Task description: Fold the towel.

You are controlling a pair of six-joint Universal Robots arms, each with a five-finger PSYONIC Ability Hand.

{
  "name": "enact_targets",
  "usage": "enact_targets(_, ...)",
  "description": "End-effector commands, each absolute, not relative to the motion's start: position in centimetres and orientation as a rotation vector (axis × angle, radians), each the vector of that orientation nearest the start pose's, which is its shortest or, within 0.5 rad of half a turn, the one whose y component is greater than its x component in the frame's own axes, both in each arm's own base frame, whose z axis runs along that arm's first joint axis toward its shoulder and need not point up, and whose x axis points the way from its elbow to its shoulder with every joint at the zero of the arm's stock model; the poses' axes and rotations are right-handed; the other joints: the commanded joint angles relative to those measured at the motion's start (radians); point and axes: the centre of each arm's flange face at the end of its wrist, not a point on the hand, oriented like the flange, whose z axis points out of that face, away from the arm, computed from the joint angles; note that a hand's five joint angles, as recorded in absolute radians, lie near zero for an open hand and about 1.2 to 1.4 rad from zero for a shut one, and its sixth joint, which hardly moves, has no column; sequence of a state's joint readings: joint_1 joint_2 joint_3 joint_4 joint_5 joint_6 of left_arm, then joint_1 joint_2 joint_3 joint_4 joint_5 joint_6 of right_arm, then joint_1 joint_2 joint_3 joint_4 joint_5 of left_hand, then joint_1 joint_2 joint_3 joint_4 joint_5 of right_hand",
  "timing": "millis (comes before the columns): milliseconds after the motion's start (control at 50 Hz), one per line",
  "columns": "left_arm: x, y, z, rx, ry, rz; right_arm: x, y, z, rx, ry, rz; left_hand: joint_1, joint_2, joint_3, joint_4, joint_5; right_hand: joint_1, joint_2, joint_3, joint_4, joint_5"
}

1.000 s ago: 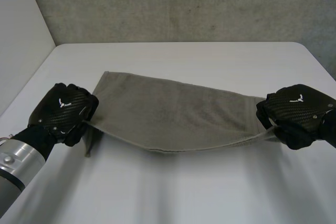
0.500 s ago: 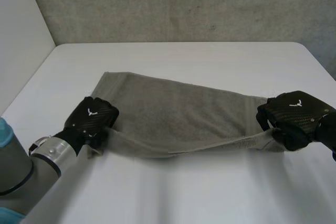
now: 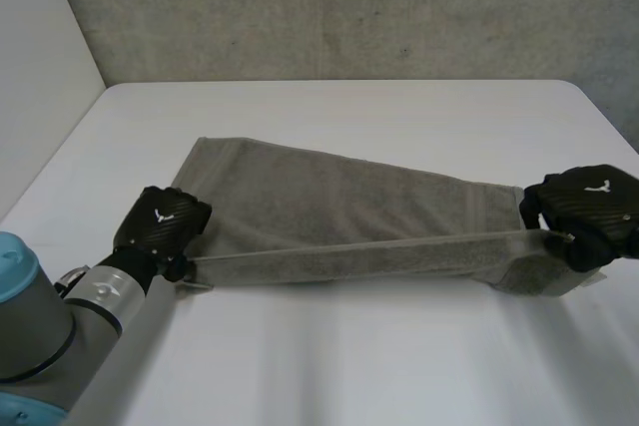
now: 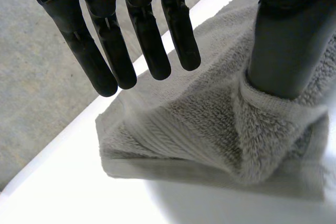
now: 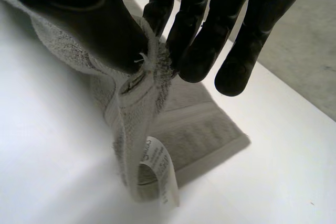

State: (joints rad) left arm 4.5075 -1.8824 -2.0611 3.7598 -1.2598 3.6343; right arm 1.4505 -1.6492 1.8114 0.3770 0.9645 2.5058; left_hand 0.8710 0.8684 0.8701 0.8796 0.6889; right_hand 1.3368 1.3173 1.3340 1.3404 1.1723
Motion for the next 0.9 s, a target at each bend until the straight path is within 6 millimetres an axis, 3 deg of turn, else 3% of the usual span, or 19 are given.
enact_targets(20,-21.3,-24.9,14.7,1.112,2.118,-2.102,14.5,-24.3,25.4,-0.944,2.315,-1.7,-0.017,-0.015,-0.017,-0.026,-0.01,0.059,0.079,0.062,0.056,0.049)
enact_targets(140,-21.5,-24.6,15.7,1.111,2.079,-2.142,14.5,-24.3,26.1,-0.874,2.291,-1.739,-0.017,-0.015,-0.017,-0.026,-0.01,0.059,0.079,0.062,0.056,0.049)
enact_targets(300,-22.0,-24.9,13.2,1.138,2.163,-2.064,14.8,-23.7,25.5,-0.858,2.294,-1.711,-0.012,-0.009,-0.011,-0.02,-0.004,0.059,0.079,0.062,0.056,0.049)
enact_targets(400,-22.0,-25.4,12.3,1.119,2.182,-2.006,14.4,-24.4,26.3,-0.842,2.263,-1.814,0.003,0.006,0.004,-0.006,0.011,0.059,0.079,0.062,0.056,0.049)
enact_targets(540,-21.3,-26.8,13.2,1.057,2.104,-1.996,14.1,-24.5,27.1,-0.756,2.24,-1.85,0.006,0.009,0.007,-0.003,0.014,0.059,0.079,0.062,0.056,0.049)
enact_targets(680,-21.3,-27.0,16.2,1.012,1.998,-2.099,13.8,-24.5,26.8,-0.723,2.251,-1.834,0.029,0.032,0.03,0.021,0.037,0.059,0.079,0.062,0.056,0.049)
enact_targets(860,-21.6,-26.7,15.6,1.03,2.016,-2.082,13.8,-24.6,26.3,-0.721,2.247,-1.853,0.044,0.047,0.045,0.036,0.052,0.059,0.079,0.062,0.056,0.049)
enact_targets(900,-21.2,-27.2,15.0,1.01,2.038,-2.049,13.7,-24.7,26.4,-0.709,2.245,-1.863,0.219,0.222,0.22,0.211,0.227,0.059,0.079,0.062,0.056,0.049)
